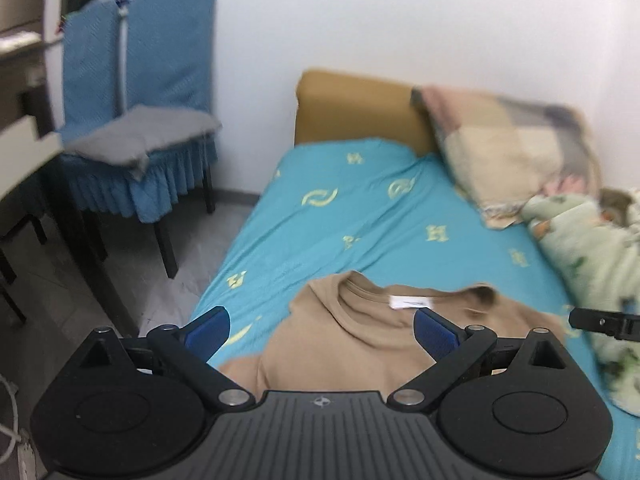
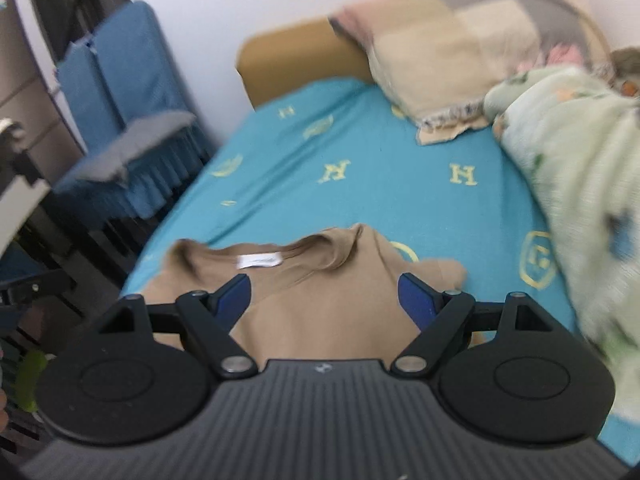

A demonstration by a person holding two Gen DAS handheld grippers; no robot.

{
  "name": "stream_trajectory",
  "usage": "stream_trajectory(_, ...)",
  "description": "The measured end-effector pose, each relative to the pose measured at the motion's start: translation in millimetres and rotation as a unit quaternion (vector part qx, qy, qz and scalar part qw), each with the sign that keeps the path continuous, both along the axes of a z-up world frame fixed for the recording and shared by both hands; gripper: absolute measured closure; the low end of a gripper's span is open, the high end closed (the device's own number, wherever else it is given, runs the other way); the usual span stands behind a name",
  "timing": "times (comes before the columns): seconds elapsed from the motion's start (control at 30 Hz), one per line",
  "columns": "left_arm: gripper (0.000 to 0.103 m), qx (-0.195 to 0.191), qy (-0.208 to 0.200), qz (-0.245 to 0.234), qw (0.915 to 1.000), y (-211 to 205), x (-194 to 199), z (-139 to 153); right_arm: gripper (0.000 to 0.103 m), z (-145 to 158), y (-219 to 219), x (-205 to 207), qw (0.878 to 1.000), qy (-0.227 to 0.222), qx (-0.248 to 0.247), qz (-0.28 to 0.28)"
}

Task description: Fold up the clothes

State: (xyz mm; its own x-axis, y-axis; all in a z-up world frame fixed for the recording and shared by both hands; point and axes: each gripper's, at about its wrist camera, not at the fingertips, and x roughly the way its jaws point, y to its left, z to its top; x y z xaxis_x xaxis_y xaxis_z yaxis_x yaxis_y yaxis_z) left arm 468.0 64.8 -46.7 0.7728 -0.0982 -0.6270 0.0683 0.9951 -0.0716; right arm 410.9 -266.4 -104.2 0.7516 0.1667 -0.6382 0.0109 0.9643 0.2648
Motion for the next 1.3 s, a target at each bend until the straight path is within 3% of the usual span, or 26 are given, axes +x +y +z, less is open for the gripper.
stream_trajectory(0.17, 0.003, -0.034, -0.029, 0.015, 0.9989, 13, -120, 39, 0.021, 44, 16, -117, 0.999, -0.051, -0.005, 0.011)
stream_trajectory(0.3, 0.003, -0.076, -0.049, 0.035, 0.9953, 17, -217, 70, 0.021, 73, 18, -199, 0.996, -0.088, 0.029, 0.003)
stream_trajectory(0.5, 0.006, -0.125, -0.025, 0.078, 0.9888, 39, -281, 76, 0.021, 102, 22, -279, 0.991, -0.118, 0.055, -0.012)
stream_trajectory(0.7, 0.017, -0.198, -0.010, 0.140, 0.9702, 75, -282, 43, 0.021, 89, 18, -308, 0.984, -0.137, 0.110, -0.034)
stream_trajectory(0.87, 0.029, -0.221, 0.005, 0.177, 0.9591, 100, -265, -6, 0.021, 40, 19, -296, 0.989, -0.118, 0.086, -0.030)
stream_trajectory(1.0, 0.037, -0.249, 0.017, 0.207, 0.9459, 118, -239, -43, 0.022, -2, 22, -278, 0.990, -0.088, 0.102, -0.034)
stream_trajectory(1.17, 0.038, -0.241, 0.014, 0.214, 0.9464, 120, -194, -82, 0.023, -41, 21, -248, 0.992, -0.052, 0.107, -0.028)
stream_trajectory(1.3, 0.038, -0.269, 0.021, 0.230, 0.9351, 118, -151, -115, 0.023, -61, 20, -228, 0.994, -0.038, 0.102, -0.030)
